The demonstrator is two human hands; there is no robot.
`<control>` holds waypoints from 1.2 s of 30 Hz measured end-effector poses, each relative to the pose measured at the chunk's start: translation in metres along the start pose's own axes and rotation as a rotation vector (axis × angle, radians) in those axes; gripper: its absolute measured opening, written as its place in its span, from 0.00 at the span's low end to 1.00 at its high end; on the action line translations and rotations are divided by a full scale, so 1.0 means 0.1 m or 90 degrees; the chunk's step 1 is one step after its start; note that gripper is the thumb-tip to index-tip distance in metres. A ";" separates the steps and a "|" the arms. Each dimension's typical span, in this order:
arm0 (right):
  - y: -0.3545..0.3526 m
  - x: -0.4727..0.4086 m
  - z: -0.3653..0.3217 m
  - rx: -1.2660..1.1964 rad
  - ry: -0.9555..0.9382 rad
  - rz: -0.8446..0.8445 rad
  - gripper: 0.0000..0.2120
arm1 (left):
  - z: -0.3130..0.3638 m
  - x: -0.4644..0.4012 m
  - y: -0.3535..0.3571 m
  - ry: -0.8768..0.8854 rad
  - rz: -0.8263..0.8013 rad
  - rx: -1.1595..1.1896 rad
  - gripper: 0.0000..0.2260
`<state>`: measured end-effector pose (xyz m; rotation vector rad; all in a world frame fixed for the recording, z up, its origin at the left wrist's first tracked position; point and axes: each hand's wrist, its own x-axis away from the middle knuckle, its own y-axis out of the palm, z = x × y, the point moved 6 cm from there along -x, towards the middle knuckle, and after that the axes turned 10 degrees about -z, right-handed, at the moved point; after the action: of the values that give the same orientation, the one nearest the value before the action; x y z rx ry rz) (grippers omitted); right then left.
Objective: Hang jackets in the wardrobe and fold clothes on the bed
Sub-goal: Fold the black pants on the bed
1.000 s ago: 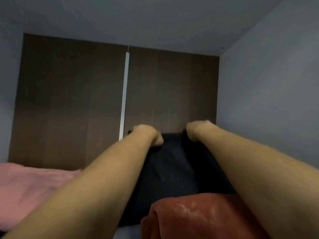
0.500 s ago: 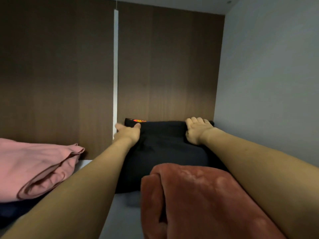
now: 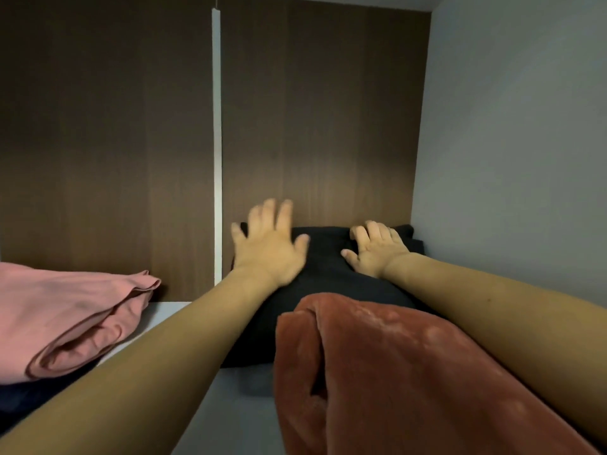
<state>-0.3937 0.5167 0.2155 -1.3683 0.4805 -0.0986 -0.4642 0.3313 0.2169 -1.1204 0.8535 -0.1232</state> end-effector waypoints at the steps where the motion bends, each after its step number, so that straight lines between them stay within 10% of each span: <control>1: 0.01 -0.01 0.02 -0.011 0.001 0.000 0.24 | 0.11 -0.03 0.12 0.056 -0.075 0.016 0.31; 4: 0.06 -0.02 0.03 -0.011 0.002 -0.020 0.25 | 0.17 -0.08 0.63 0.025 -0.319 0.032 0.34; 11: -0.09 0.06 0.00 0.055 -0.014 -0.116 0.28 | 0.16 -0.02 0.61 -0.006 -0.387 0.013 0.35; 24: -1.41 1.04 -0.68 0.020 -0.003 -0.009 0.27 | -0.35 0.69 -1.43 -0.014 -0.002 -0.174 0.34; 36: -2.01 2.55 -2.39 -0.135 -0.184 0.154 0.29 | -1.33 2.59 -2.88 -0.055 0.092 -0.338 0.33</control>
<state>-0.2143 0.1681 0.3096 -1.4917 0.4174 0.3528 -0.2818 -0.0277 0.2944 -1.5392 0.9120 0.2877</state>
